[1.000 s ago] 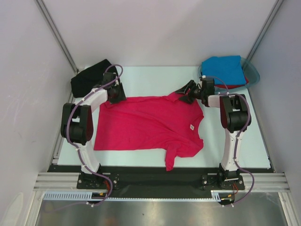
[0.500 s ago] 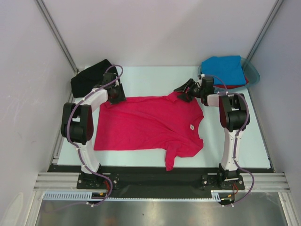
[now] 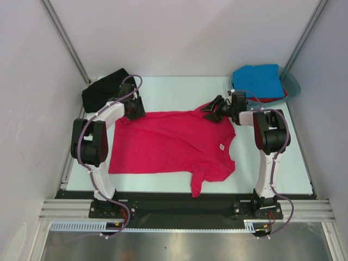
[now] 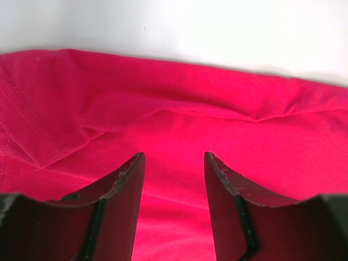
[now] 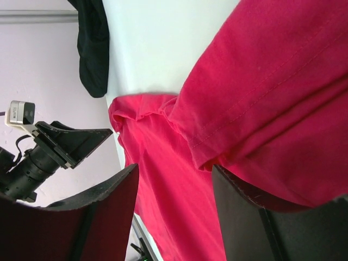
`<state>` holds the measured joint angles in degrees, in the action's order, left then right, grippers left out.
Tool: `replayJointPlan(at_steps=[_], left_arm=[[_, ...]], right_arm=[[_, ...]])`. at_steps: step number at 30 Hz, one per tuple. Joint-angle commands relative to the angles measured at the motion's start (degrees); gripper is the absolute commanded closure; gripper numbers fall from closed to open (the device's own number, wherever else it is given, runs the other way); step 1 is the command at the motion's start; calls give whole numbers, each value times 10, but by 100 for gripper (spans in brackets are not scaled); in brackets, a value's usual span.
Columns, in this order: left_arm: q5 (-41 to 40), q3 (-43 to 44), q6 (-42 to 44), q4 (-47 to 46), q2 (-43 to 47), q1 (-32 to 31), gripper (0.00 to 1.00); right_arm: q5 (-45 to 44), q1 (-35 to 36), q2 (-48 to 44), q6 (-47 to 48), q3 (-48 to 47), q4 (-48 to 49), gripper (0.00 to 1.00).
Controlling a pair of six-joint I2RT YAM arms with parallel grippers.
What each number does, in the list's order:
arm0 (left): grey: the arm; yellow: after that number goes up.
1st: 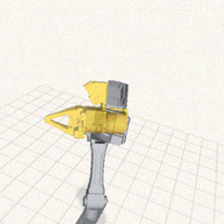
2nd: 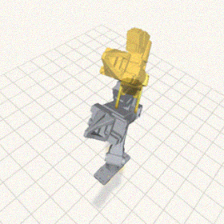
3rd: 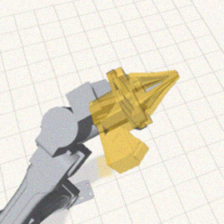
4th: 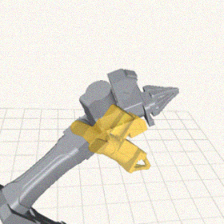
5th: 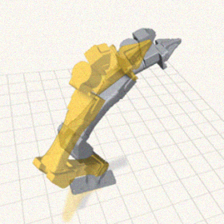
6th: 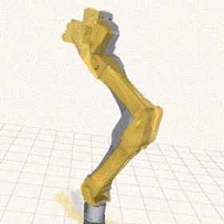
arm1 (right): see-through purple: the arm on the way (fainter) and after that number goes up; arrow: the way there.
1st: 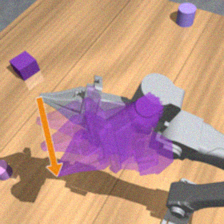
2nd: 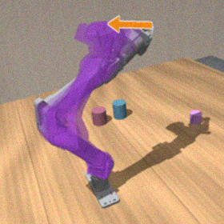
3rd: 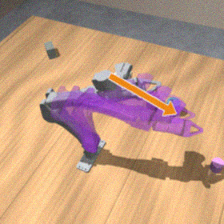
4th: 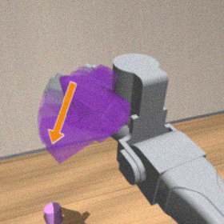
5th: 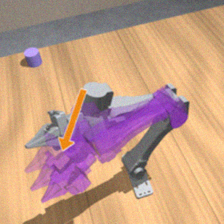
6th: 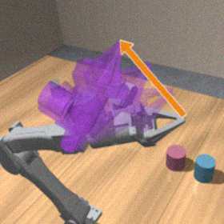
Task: Fold and stack the t-shirts
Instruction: Fold the tshirt
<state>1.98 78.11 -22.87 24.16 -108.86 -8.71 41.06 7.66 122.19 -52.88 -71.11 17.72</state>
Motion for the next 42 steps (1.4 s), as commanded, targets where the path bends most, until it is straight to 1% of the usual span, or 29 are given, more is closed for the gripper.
replayJointPlan(at_steps=[1,11,14,15,16,17,19,20,22,23,26,29,31,32,36,38,42], left_arm=[[7,24,6,0,-2,1,47],[-2,28,6,2,-15,1,46],[-3,32,7,5,-21,1,46],[-3,33,8,6,-21,1,46],[-4,34,9,7,-22,1,46],[-5,35,10,7,-22,1,46],[-7,35,11,8,-23,1,46],[-7,35,10,8,-22,1,46],[-7,34,11,8,-24,1,46],[-7,34,10,8,-26,1,46],[-5,33,10,8,-27,1,46],[-3,32,9,8,-25,1,46],[1,28,7,5,-22,1,46],[2,28,7,4,-21,1,46],[8,21,5,-1,-14,1,47],[13,18,5,-3,-13,1,47],[18,15,3,-5,-9,0,47]], right_arm=[[1,2,-3,-2,-9,25,38],[9,8,51,-7,-63,25,40],[11,10,61,-11,-78,26,45],[14,10,67,-13,-82,32,51],[20,11,69,-14,-83,37,54],[21,12,71,-17,-83,40,63],[26,14,71,-18,-83,49,74],[28,15,70,-17,-83,50,86],[37,18,63,-16,-80,58,97],[39,19,59,-13,-78,58,100],[45,25,31,9,-68,53,100],[36,30,-11,51,-62,19,100],[13,33,-43,86,-61,-34,100],[13,35,-52,99,-61,-35,100],[-59,45,-101,167,-63,-131,100],[-93,50,-118,199,-63,-161,100],[-189,63,-157,229,-56,-231,100]])
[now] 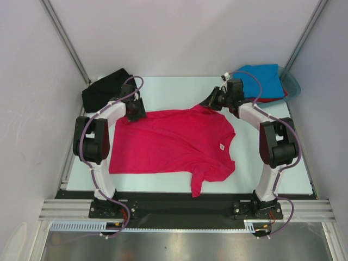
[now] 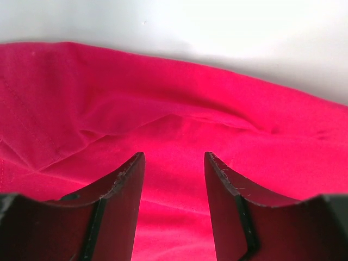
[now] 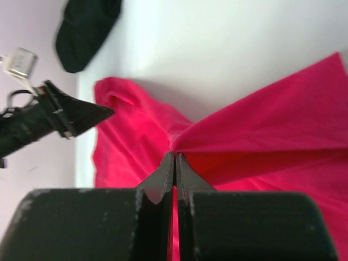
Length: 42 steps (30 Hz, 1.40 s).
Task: Fold and stack the t-shirts
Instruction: Fold the tshirt
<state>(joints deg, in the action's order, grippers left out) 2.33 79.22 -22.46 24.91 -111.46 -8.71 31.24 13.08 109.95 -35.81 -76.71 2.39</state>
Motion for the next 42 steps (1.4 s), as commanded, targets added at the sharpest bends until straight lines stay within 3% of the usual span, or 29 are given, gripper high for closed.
replayJointPlan(at_steps=[1,7,11,16,22,25,26,28,29,32,36,42], left_arm=[[16,4,-1,-13,18,-1,47],[22,6,-1,-11,15,-7,46],[22,7,-1,-11,14,-10,46],[17,9,0,-6,13,-9,46],[12,14,0,-1,11,-10,46],[10,14,0,1,9,-10,46],[10,13,0,1,9,-10,46],[10,9,0,0,12,-10,46],[10,8,0,-1,12,-10,46],[13,6,-2,-3,15,-13,46],[15,6,-2,-1,19,-19,46],[17,-6,-5,-6,31,-27,46]], right_arm=[[-107,15,-46,63,1,-87,100],[-152,40,-57,73,5,-133,100],[-129,55,-49,67,16,-146,95],[-92,71,-62,46,59,-177,100],[-159,126,-119,37,112,-228,100],[-231,163,-154,32,136,-272,95],[-247,171,-164,29,144,-281,88],[-311,190,-204,22,166,-288,65],[-386,193,-217,22,169,-290,46],[-481,181,-236,47,163,-280,30],[-499,124,-186,90,112,-272,29],[-386,71,-71,123,39,-215,34]])
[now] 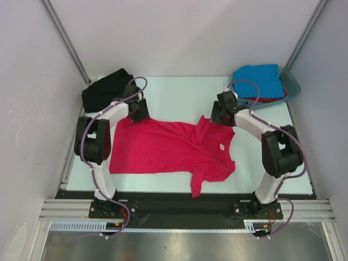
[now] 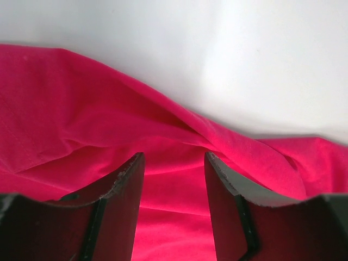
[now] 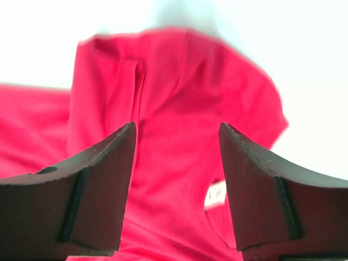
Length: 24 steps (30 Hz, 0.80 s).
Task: Fold and stack the t-shirts
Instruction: Fold the tshirt
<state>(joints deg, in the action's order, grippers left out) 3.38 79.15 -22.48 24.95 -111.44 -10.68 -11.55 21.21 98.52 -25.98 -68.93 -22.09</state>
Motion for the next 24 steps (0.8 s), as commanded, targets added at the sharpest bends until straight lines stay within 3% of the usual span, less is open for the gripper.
replayJointPlan(at_steps=[1,8,14,24], left_arm=[[6,-8,-5,-7,33,-8,46],[1,-22,-3,-10,32,-10,46],[3,-16,-3,-11,25,-10,46],[1,-15,0,-9,21,-10,46]], right_arm=[[56,-12,54,24,-39,41,34],[180,-21,97,-7,-67,107,44],[221,-34,106,-20,-63,121,51],[234,-39,121,-22,-61,121,53]])
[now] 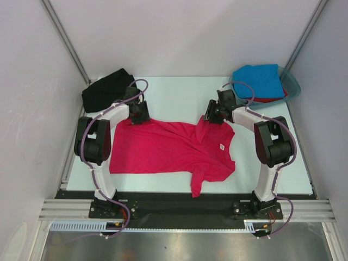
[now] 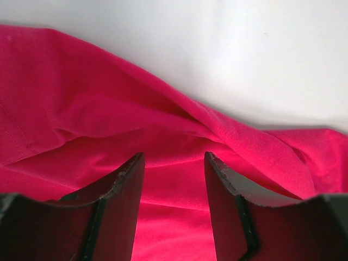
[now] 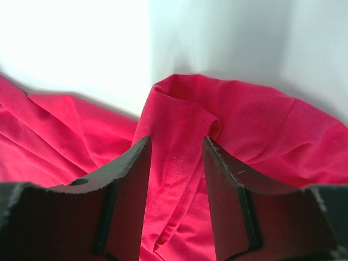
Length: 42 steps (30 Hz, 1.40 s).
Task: Fold and stack the t-shirts
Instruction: Fold the tshirt
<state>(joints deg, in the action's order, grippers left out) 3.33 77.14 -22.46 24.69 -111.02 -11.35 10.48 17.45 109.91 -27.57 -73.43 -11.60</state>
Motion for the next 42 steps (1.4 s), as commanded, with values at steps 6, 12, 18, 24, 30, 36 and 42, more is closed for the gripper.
replayJointPlan(at_steps=[6,12,18,24,30,36,42], left_arm=[[2,6,0,-3,16,-3,46],[-3,5,0,-2,17,-3,46],[0,6,0,-3,13,-3,46],[2,6,0,-3,14,-3,46],[-1,5,0,-1,15,-3,46],[-2,5,0,1,15,-3,46],[-4,4,1,3,16,-3,46]], right_arm=[[11,-1,14,-6,-18,15,53],[-5,-3,9,-6,-10,4,53],[-29,-3,-22,6,12,2,53],[-42,-4,-25,8,18,-4,53],[-26,-6,-9,6,14,7,60],[-3,-8,13,-4,10,18,72],[8,-11,21,-6,11,22,76]])
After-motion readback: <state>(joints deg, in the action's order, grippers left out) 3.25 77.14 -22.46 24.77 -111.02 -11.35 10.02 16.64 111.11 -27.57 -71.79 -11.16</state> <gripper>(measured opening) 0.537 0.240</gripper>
